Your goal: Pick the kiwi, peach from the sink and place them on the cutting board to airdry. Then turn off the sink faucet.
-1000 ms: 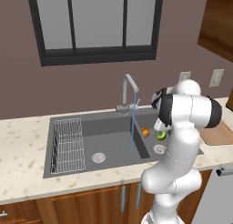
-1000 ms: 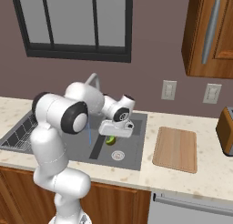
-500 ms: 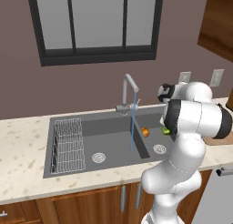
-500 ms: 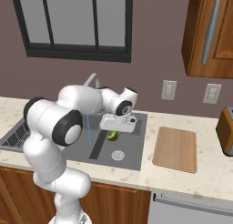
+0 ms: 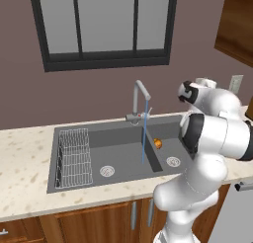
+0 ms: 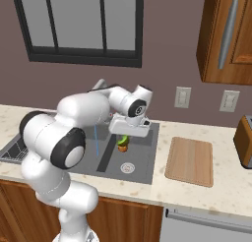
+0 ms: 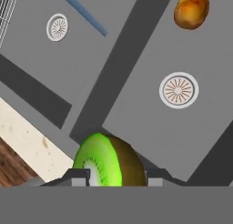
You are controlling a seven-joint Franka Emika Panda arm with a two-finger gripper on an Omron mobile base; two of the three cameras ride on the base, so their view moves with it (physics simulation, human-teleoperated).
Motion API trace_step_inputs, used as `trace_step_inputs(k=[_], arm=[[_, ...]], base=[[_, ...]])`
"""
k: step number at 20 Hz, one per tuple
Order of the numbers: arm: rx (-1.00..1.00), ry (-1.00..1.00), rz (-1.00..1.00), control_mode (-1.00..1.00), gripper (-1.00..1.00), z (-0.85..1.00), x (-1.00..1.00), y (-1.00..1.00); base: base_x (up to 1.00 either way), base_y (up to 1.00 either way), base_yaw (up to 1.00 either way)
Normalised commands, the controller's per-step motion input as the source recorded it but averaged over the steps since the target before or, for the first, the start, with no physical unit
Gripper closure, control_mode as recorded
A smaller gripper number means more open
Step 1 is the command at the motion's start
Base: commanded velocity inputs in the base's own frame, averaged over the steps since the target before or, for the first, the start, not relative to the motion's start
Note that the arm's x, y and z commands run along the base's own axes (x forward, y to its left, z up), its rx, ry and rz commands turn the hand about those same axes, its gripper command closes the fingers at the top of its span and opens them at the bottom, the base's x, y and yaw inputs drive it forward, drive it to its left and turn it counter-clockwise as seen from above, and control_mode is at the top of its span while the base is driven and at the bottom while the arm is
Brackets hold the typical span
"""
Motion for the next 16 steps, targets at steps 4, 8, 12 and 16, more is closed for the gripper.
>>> trace_step_inputs(k=[4,8,12,16], arm=[[0.0,-0.01,-0.02,-1.0,1.0,0.14,-0.34,-0.1],[0.0,-0.01,-0.05,-1.0,1.0,0.13,-0.44,-0.07],[0.0,0.0,-0.05,-1.0,1.0,0.2,-0.44,-0.07],[0.0,0.0,-0.05,-1.0,1.0,0.29,-0.41,-0.04]], base=[[0.0,0.0,0.0],[0.0,0.0,0.0],[0.0,0.0,0.0],[0.0,0.0,0.0]])
